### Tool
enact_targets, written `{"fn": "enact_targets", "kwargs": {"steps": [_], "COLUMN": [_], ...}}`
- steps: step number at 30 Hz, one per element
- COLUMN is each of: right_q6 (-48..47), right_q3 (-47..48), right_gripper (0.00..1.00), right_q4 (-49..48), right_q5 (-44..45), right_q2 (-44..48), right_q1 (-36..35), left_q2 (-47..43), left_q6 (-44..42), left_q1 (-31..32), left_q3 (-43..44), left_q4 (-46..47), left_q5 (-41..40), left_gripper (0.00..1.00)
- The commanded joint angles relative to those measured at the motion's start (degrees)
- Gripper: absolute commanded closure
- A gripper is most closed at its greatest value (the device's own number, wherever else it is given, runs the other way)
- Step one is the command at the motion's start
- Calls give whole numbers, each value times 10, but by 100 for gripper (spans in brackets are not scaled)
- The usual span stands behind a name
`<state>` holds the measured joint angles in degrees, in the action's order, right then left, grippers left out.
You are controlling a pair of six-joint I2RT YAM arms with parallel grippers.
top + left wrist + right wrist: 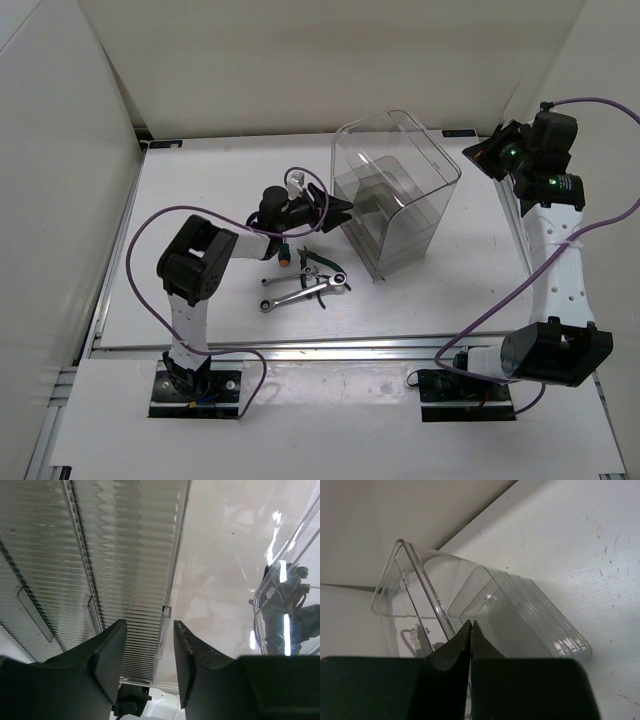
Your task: Sort the tools into containers
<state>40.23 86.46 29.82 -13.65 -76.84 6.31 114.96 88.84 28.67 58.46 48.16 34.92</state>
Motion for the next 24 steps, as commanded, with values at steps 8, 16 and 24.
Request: {"fn": "enact_targets", "kwargs": {"steps": [8,16,24], "right_q6": [20,27,27], "right_q3": [-16,-26,-12], "right_gripper": [100,100,100], "right_q4": [-24,-28,-17], "right_q5": [-4,-6,10], "right_q2": [4,2,2], "right_q1": [-1,-1,-1], "left_q2": [5,0,-84], "left_q6": [33,54,15], "left_q1": [15,17,4], "left_q3": [39,36,8], "left_q4": [48,63,-5], "left_q5": [-20,-19,-24], "left_gripper": [68,90,90]}}
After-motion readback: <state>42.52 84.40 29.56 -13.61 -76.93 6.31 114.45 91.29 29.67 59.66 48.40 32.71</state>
